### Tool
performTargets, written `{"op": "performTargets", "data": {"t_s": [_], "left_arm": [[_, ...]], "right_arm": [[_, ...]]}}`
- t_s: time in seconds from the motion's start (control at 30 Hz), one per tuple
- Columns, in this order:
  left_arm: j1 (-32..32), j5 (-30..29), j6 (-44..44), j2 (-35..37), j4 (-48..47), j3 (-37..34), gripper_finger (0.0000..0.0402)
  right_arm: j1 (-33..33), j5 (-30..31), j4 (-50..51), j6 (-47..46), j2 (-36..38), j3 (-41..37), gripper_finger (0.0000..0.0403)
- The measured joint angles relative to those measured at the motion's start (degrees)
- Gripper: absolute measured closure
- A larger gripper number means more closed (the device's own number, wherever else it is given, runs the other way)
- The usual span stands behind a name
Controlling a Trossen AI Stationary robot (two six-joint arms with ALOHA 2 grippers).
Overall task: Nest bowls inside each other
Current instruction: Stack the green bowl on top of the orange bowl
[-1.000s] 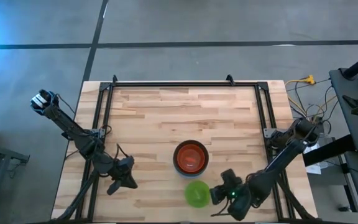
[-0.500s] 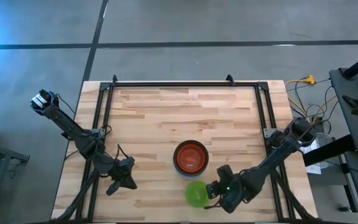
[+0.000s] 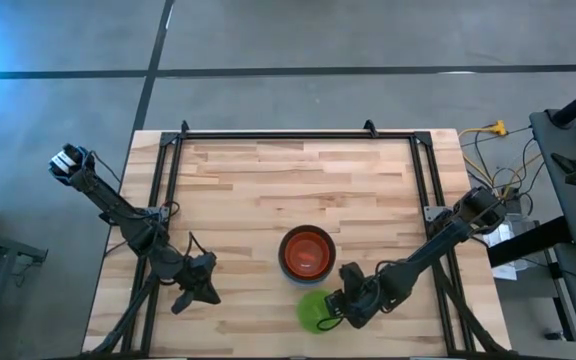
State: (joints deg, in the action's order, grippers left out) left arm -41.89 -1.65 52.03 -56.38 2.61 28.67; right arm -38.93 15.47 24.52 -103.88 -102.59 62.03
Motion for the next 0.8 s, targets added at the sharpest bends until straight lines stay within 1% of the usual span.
{"op": "performTargets", "data": {"t_s": [0.17,0.33,0.67,0.8], "left_arm": [[0.00,-0.30,0.12,0.00,0.13,0.16,0.0402],[0.00,-1.67,0.12,0.00,0.54,0.07,0.0402],[0.02,-3.64,-0.11,-0.02,1.46,0.00,0.0402],[0.02,-4.50,-0.11,-0.02,1.49,0.00,0.0402]], "right_arm": [[0.03,-0.70,0.01,0.00,0.00,-0.58,0.0277],[0.03,-0.79,-0.06,0.91,0.00,-0.69,0.0292],[0.23,-1.07,-3.29,5.32,0.02,-1.13,0.0362],[0.25,-2.51,-3.63,6.69,0.02,-1.33,0.0388]]}}
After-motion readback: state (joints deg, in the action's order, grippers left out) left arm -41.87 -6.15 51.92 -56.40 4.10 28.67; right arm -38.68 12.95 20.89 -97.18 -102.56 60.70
